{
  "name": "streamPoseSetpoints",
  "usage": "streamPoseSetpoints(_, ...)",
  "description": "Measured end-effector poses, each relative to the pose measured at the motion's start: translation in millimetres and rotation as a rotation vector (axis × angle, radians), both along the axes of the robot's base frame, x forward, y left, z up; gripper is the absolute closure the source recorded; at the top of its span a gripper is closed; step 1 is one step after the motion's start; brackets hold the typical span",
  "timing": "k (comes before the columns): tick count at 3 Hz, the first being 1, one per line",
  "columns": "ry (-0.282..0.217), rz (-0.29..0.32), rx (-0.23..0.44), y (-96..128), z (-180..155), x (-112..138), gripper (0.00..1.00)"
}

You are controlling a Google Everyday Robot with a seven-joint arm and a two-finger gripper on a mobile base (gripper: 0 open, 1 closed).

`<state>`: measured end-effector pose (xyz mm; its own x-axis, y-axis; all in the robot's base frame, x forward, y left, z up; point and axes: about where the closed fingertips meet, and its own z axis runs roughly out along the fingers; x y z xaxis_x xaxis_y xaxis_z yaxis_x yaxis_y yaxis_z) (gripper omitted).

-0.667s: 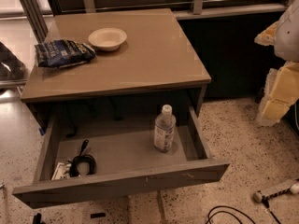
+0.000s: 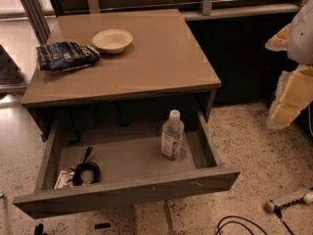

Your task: Pick blue plastic bottle from top drawer and place on counter

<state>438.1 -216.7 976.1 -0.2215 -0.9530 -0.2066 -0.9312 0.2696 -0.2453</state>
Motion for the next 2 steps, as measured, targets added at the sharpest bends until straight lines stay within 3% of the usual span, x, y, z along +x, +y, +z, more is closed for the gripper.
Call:
streamPoseSetpoints(1, -0.018, -0.002, 0.054, 4.2, -6.7, 4.9, 0.35)
streamPoseSetpoints(2, -0.03, -0.015, 0.159, 11.2, -30.5, 17.7, 0.58)
